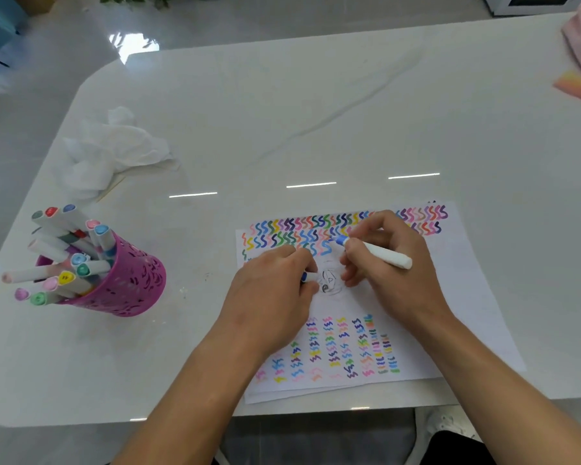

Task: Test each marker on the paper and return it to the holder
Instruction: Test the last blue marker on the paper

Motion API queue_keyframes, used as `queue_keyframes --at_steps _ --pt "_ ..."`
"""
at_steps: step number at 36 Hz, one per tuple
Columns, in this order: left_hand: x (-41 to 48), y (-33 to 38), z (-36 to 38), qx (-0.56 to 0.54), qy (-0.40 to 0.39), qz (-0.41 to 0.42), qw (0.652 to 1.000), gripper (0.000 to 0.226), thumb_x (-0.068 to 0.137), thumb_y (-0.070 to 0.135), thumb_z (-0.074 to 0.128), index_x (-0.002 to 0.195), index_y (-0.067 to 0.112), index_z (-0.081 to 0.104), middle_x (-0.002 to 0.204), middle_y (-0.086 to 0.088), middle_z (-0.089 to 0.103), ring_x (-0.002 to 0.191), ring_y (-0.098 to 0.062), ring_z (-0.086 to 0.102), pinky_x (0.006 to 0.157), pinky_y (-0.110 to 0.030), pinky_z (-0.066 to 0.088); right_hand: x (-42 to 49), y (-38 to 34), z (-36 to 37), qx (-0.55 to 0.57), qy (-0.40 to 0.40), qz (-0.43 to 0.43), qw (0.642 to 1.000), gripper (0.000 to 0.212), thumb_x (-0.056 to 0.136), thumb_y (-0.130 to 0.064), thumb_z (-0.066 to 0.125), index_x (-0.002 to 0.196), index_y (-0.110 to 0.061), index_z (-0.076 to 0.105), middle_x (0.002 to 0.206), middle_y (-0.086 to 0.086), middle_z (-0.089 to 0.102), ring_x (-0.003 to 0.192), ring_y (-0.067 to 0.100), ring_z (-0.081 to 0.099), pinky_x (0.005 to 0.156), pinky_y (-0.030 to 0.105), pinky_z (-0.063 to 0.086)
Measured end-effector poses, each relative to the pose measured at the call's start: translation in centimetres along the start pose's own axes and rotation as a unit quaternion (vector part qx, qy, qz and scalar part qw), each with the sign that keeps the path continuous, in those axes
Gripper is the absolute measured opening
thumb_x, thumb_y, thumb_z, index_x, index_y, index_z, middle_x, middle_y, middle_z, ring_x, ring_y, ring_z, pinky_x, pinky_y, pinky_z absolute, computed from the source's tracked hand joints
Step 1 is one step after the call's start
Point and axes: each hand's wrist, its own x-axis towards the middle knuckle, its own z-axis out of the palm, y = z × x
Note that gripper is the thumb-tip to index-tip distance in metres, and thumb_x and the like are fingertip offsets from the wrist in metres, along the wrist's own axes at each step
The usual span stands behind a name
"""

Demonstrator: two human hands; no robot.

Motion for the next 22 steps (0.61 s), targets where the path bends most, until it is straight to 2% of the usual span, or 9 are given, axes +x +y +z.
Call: queue_keyframes --at_steps 3,7,12,17,22 --pt "0.1 0.0 0.0 -0.006 -0.002 -0.004 1.000 0.014 0.092 0.037 0.064 0.106 0.033 0.064 0.085 0.020 0.044 0.087 -0.010 0.054 0.074 -0.026 0.041 -0.2 0.5 0.0 -0.020 0.030 -0.002 0.999 0.016 0.077 -0.024 0.069 0.082 -0.013 0.059 0.068 0.011 0.070 0.052 0.025 0.068 0.048 0.030 0.052" --pt "0.1 -0.1 -0.1 -0.013 -0.009 -0.007 1.000 0.014 0.093 0.037 0.064 0.105 0.032 0.064 0.085 0.021 0.044 0.086 -0.010 0.053 0.074 -0.025 0.042 -0.4 0.8 0.0 -0.045 0.043 -0.019 0.998 0.017 0.077 -0.024 0.069 0.079 -0.012 0.058 0.066 0.010 0.068 0.054 0.027 0.064 0.045 0.022 0.048" --pt "0.1 0.0 -0.1 -0.015 -0.012 -0.008 1.000 0.013 0.093 0.037 0.064 0.105 0.032 0.064 0.084 0.020 0.044 0.085 -0.010 0.052 0.074 -0.026 0.043 -0.3 0.9 -0.1 -0.060 0.062 -0.026 0.996 0.021 0.079 -0.023 0.068 0.079 -0.005 0.056 0.063 0.007 0.068 0.048 0.022 0.063 0.046 0.032 0.052" --pt "0.1 0.0 -0.1 -0.019 -0.014 -0.017 1.000 0.012 0.093 0.037 0.064 0.104 0.033 0.063 0.082 0.020 0.043 0.084 -0.009 0.050 0.074 -0.025 0.042 -0.2 1.1 0.0 -0.065 0.057 -0.026 0.996 0.019 0.085 -0.017 0.071 0.081 -0.008 0.055 0.065 0.009 0.068 0.048 0.021 0.066 0.044 0.022 0.048" --pt "0.2 0.1 0.0 -0.020 -0.015 -0.021 0.999 0.011 0.092 0.036 0.064 0.103 0.033 0.062 0.086 0.020 0.046 0.086 -0.009 0.051 0.074 -0.025 0.042 0.0 1.1 -0.1 -0.081 0.043 -0.024 0.995 0.019 0.090 -0.008 0.072 0.081 -0.009 0.055 0.066 0.009 0.069 0.050 0.020 0.066 0.045 0.023 0.048"
